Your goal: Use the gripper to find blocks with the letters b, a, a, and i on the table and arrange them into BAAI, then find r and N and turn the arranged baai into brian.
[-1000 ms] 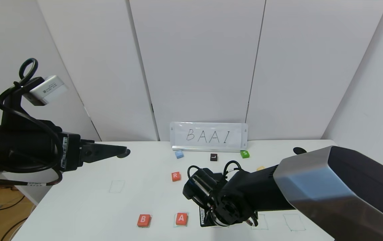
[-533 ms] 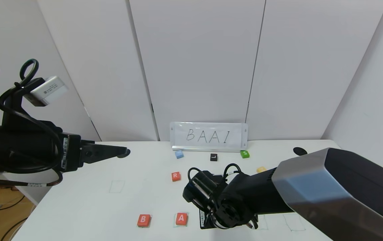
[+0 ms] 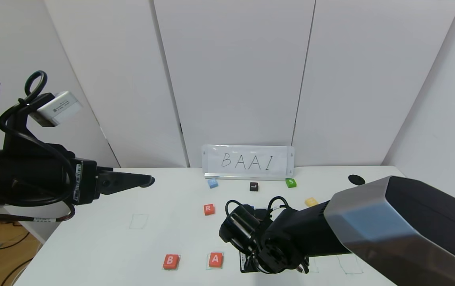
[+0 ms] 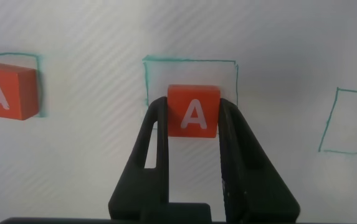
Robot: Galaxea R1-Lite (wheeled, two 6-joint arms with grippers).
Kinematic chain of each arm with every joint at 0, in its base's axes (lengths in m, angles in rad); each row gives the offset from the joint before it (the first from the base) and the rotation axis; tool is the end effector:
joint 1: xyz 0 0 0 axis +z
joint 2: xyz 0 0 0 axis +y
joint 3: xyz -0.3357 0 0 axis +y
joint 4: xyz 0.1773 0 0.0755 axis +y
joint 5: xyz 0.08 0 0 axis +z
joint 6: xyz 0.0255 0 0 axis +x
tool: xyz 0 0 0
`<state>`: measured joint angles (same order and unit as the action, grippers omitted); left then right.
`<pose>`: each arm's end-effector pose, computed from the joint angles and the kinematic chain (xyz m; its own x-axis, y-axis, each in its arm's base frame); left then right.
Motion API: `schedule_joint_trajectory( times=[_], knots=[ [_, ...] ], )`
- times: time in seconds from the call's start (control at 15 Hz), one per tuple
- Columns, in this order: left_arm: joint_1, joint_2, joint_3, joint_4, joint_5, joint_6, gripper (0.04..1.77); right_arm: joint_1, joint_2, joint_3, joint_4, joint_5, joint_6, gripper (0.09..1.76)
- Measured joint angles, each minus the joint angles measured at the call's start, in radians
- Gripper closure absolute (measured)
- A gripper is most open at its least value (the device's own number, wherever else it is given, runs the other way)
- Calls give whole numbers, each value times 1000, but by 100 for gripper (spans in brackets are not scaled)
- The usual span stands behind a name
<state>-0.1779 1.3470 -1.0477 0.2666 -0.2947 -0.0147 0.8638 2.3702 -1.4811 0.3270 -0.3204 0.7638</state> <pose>0.2008 -0.0436 0.2912 0.7436 -0.4288 -0.5131 0.4028 0.8997 -0.1681 0.2966 0.3348 0.0462 0.4536 0.0460 -0.8900 -0.0485 0.9985 0.0269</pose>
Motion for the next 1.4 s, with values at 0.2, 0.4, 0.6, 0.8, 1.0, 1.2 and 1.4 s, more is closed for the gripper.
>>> schedule_joint_trajectory(
  times=[0.2,0.4,0.6,0.8,1.0,1.2,1.4],
  knots=[
    [0,0,0,-1,0,0,9,1,-1,10,-22,4,1,113],
    [0,0,0,0,0,0,9,1,-3,11,-23,5,2,82],
    [0,0,0,0,0,0,9,-2,-17,10,-22,7,28,60],
    [0,0,0,0,0,0,9,-18,-54,13,-15,10,23,45],
    [0,1,0,0,0,0,9,-46,-123,47,-11,51,-48,35],
    [1,0,0,-1,1,0,9,-133,-213,102,-6,166,-255,29],
    [5,-5,-1,-1,1,0,9,-277,-270,128,35,249,-489,24]
  ],
)
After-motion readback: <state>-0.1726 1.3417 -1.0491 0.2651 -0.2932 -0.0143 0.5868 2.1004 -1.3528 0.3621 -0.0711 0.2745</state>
